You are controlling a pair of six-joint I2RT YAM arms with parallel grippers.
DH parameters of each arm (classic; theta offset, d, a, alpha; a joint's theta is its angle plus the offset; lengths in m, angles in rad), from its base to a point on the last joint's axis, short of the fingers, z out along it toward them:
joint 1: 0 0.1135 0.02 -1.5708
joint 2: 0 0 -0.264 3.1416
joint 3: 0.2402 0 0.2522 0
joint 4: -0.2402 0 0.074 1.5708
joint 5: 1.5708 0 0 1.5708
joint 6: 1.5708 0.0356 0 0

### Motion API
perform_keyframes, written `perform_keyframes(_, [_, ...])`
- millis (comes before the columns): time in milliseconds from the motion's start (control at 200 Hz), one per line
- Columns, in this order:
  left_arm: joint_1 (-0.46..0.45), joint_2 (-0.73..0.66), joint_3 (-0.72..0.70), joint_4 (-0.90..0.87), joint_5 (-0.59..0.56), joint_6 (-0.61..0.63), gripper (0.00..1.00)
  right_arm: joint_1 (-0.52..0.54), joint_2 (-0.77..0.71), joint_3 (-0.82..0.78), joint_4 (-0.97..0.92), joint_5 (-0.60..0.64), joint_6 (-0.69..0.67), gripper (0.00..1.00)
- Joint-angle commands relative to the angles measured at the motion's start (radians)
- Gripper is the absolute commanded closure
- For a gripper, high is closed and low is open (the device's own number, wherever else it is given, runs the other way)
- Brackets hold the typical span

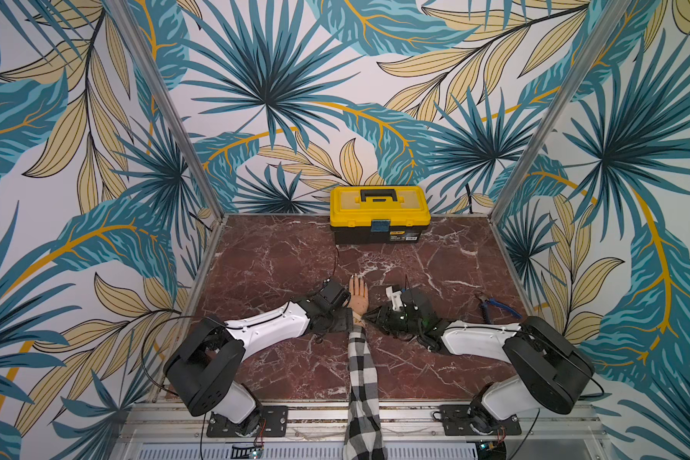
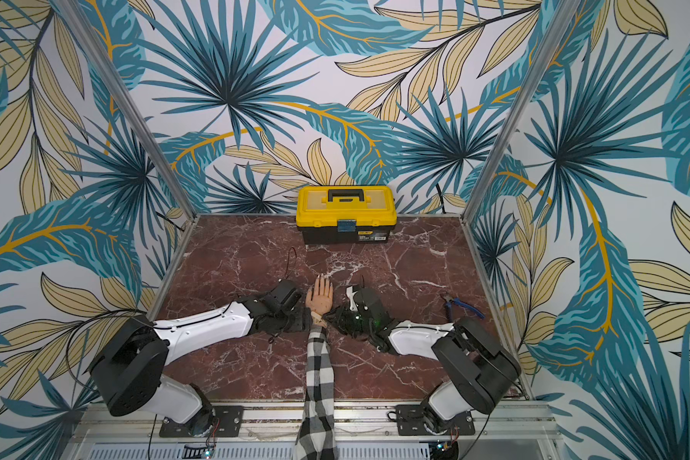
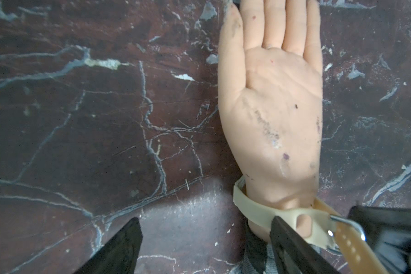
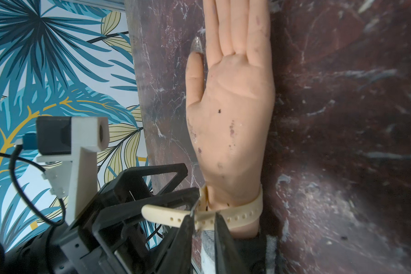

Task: Take off the watch
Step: Untie the watch from the hand.

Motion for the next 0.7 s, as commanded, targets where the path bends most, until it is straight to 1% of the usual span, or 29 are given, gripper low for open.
perform_keyframes(0, [0.001, -0.005, -0.008, -0.005, -0.006, 0.001, 0.13, 0.0, 0.023, 0.029, 0.021, -0.026, -0.013, 0.81])
perform_keyframes(140, [0.001, -0.005, -0.008, -0.003, -0.007, 0.0, 0.13, 0.0, 0.032, 0.036, 0.017, -0.034, -0.014, 0.84])
perform_keyframes(335, [0.0, -0.004, -0.006, -0.005, -0.009, -0.002, 0.13, 0.002, 0.031, 0.033, 0.018, -0.044, -0.016, 0.93])
perform_keyframes(451, [0.0, -0.009, -0.006, -0.005, -0.011, 0.001, 0.13, 0.002, 0.023, 0.029, 0.01, -0.044, -0.018, 1.0])
perform_keyframes(556, [0.007, -0.018, -0.008, -0.004, -0.022, 0.006, 0.13, 0.002, 0.011, 0.03, 0.002, -0.043, -0.02, 1.0])
perform_keyframes(696, [0.042, -0.047, -0.024, -0.003, -0.017, 0.013, 0.13, 0.001, -0.017, 0.043, -0.021, -0.044, -0.025, 1.0])
